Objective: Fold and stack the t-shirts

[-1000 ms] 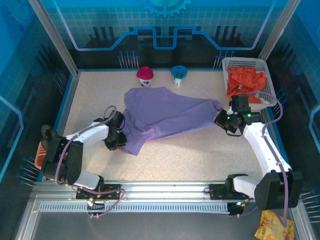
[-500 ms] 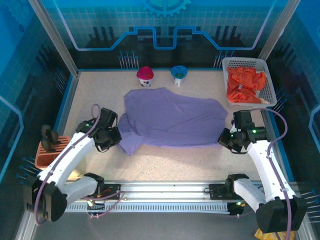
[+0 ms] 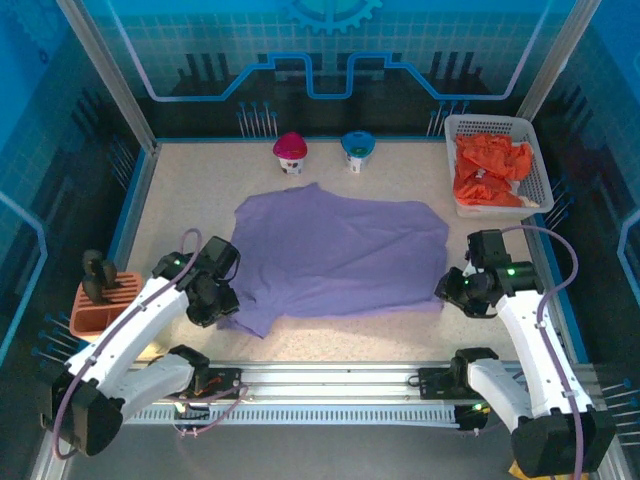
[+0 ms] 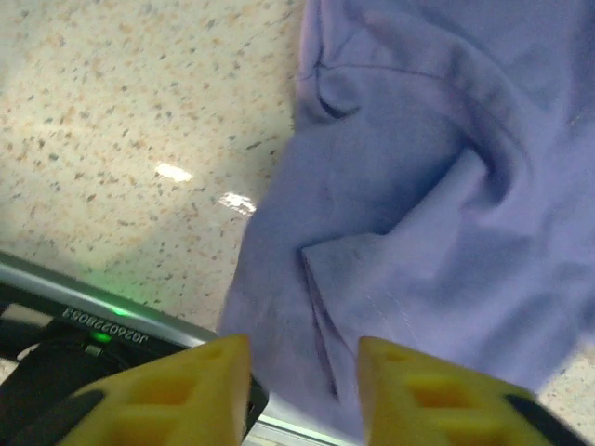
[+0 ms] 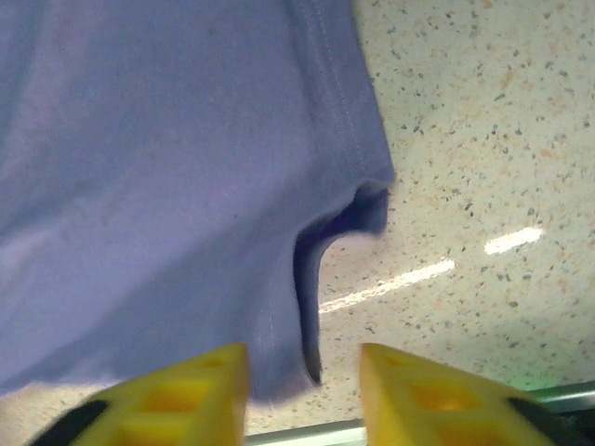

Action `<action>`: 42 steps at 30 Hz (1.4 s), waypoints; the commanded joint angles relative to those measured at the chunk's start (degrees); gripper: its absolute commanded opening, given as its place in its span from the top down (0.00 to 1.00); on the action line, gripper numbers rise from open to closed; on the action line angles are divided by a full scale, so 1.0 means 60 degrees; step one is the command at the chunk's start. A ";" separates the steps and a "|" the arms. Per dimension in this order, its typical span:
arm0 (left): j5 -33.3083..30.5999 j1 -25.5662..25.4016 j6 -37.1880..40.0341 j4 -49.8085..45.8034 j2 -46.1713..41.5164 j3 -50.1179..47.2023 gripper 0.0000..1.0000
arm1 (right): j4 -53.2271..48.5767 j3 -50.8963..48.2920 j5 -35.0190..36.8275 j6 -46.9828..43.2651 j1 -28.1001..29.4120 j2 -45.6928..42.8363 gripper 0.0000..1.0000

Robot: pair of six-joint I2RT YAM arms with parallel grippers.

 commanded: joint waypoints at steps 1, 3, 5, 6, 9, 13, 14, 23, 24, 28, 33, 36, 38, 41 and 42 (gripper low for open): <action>-0.0371 -0.0038 0.0318 -0.0543 0.0357 0.0656 0.44 | 0.0171 0.0173 0.0071 -0.0124 -0.0053 0.0096 0.43; -0.0541 -0.0036 0.0597 -0.0630 0.0527 0.1223 0.38 | 0.0291 0.0505 0.0269 -0.0282 -0.0050 0.0229 0.24; -0.0643 -0.0014 0.1124 -0.0269 0.0787 0.1750 0.34 | 0.0825 0.0655 0.0220 -0.0410 -0.0026 0.0423 0.20; -0.0701 0.0052 0.1478 0.0076 0.1053 0.2049 0.33 | 0.1244 0.0873 0.0077 -0.0440 -0.0014 0.0603 0.20; -0.0619 0.0361 0.2501 0.0972 0.2384 0.3290 0.34 | 0.2313 0.1334 0.0050 -0.0514 0.0242 0.1474 0.16; -0.0583 0.0845 0.3515 0.2516 0.4115 0.4725 0.35 | 0.3511 0.1997 0.0654 -0.0955 0.0561 0.3283 0.15; -0.0514 0.0969 0.3721 0.2974 0.4487 0.4924 0.35 | 0.3742 0.2167 0.0823 -0.1012 0.0568 0.3719 0.15; 0.0138 0.1877 0.4463 0.4191 0.7652 0.6572 0.38 | 0.4557 0.5076 0.1822 -0.1076 0.0651 0.8595 0.28; 0.0126 0.1886 0.4460 0.4235 0.7677 0.6619 0.38 | 0.4633 0.5419 0.1844 -0.1065 0.0652 0.9067 0.29; 0.0213 0.1886 0.4394 0.4584 0.7259 0.6074 0.38 | 0.4144 0.7139 0.1677 -0.1012 0.0655 1.0758 0.30; 0.0207 0.1914 0.4453 0.4501 0.6795 0.5434 0.38 | 0.3385 0.9155 0.1789 -0.1168 0.0714 1.2643 0.19; 0.0215 0.1922 0.4409 0.4704 0.6589 0.5019 0.38 | 0.2856 0.9941 0.1840 -0.1325 0.0784 1.3385 0.25; 0.0252 0.1981 0.4374 0.4849 0.6636 0.4954 0.39 | 0.2816 0.9992 0.1862 -0.1320 0.0845 1.3487 0.29; 0.0409 0.2077 0.4339 0.4975 0.7083 0.5426 0.38 | 0.2837 1.0012 0.1867 -0.1322 0.0832 1.3618 0.39; 0.0452 0.2091 0.4360 0.5094 0.7333 0.5647 0.38 | 0.2802 1.0076 0.1843 -0.1355 0.0806 1.3692 0.44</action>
